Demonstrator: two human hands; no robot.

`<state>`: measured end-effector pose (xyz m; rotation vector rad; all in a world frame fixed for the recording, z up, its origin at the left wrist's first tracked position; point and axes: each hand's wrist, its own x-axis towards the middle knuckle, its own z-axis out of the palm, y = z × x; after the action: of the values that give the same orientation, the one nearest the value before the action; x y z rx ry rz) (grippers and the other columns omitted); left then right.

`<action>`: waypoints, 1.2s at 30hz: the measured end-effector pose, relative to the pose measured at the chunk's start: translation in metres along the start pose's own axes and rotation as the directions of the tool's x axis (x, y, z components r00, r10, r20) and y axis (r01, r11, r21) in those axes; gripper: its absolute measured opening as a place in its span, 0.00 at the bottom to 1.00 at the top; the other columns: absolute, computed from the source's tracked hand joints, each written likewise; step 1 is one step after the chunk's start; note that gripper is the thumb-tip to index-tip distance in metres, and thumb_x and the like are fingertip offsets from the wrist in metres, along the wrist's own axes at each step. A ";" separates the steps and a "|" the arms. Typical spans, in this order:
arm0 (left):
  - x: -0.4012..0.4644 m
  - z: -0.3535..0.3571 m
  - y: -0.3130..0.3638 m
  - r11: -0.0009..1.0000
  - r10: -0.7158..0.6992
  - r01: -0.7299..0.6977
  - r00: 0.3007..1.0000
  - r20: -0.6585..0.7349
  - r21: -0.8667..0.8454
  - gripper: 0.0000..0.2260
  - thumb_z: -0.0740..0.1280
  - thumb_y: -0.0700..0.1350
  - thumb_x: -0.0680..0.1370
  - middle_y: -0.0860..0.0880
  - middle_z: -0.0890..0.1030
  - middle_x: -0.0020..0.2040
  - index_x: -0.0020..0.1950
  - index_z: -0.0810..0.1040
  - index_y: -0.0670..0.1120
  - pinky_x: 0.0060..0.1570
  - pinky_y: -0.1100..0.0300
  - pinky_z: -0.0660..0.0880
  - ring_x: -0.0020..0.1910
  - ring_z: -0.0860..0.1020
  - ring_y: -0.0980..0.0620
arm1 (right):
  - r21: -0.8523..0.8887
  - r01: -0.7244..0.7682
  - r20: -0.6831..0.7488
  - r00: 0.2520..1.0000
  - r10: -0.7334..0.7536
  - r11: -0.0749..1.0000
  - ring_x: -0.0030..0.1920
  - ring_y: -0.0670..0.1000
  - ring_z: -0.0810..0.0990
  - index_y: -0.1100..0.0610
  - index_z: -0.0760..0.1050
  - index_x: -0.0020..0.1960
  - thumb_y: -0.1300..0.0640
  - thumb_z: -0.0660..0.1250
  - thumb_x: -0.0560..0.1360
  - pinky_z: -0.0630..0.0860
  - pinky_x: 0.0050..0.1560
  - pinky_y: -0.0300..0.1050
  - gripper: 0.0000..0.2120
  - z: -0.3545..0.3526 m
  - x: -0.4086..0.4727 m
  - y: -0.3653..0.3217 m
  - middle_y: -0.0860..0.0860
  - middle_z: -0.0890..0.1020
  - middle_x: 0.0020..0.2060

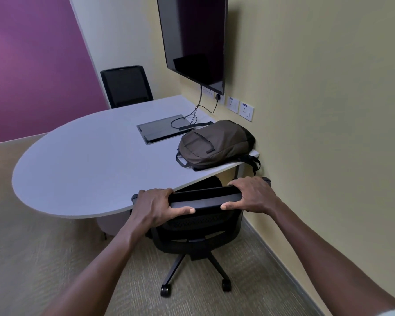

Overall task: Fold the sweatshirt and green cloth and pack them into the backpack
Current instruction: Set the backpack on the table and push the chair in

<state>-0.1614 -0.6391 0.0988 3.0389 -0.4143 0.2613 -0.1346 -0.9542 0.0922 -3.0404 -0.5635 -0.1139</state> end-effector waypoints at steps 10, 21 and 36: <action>0.047 0.012 0.035 0.993 -0.118 0.118 0.993 0.010 0.023 0.45 0.46 0.86 0.60 0.52 0.80 0.34 0.53 0.78 0.54 0.44 0.52 0.74 0.37 0.78 0.50 | 0.032 0.110 0.029 0.993 -0.111 0.993 0.59 0.49 0.77 0.47 0.73 0.67 0.14 0.50 0.61 0.67 0.61 0.50 0.49 0.000 0.052 0.066 0.45 0.80 0.58; 0.091 0.023 0.070 0.972 -0.231 0.231 0.973 -0.003 0.047 0.42 0.47 0.86 0.61 0.53 0.80 0.35 0.52 0.79 0.55 0.43 0.54 0.75 0.37 0.78 0.51 | 0.025 0.247 0.016 0.969 -0.247 0.969 0.54 0.49 0.77 0.48 0.73 0.67 0.15 0.49 0.62 0.69 0.61 0.50 0.48 0.006 0.104 0.126 0.45 0.81 0.52; 0.122 0.024 0.077 0.956 -0.288 0.289 0.957 -0.027 0.045 0.42 0.47 0.85 0.62 0.54 0.81 0.38 0.51 0.79 0.54 0.41 0.56 0.76 0.39 0.79 0.52 | 0.024 0.323 0.004 0.946 -0.323 0.946 0.56 0.50 0.78 0.48 0.73 0.67 0.13 0.46 0.61 0.70 0.60 0.54 0.51 0.011 0.152 0.152 0.47 0.82 0.54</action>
<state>-0.0628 -0.7466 0.0993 3.0858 0.0407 0.2860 0.0623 -1.0414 0.0882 -2.8988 -1.0521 -0.1050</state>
